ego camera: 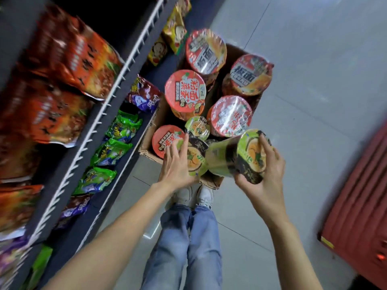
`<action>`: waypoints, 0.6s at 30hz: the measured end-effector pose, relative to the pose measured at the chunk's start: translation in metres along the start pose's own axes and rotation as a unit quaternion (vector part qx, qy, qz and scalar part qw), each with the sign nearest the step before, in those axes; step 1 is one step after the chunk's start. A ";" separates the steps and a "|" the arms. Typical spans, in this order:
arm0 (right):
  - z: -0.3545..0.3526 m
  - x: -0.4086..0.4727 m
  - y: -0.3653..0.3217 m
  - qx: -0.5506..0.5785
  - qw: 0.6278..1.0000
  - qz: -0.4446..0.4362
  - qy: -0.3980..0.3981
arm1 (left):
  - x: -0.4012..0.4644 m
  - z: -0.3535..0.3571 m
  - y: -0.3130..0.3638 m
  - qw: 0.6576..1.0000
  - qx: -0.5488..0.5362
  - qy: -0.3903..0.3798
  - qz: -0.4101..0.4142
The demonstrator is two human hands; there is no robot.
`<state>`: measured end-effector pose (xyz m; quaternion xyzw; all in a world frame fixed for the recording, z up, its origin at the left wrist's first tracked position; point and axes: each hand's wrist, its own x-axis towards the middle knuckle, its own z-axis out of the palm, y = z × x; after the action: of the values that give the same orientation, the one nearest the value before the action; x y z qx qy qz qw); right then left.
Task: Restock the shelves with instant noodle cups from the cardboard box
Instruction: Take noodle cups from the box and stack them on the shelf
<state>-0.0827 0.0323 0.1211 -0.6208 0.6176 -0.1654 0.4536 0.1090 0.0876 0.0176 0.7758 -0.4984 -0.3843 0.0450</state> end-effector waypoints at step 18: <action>-0.140 -0.187 -0.249 0.299 0.939 -0.168 -0.008 | -0.290 -0.264 0.109 0.946 -0.192 0.113 0.237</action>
<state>-0.0708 0.1098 0.4530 -0.5524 0.4230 -0.4112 0.5889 0.1373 0.1849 0.4115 0.6500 -0.5764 -0.3609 0.3391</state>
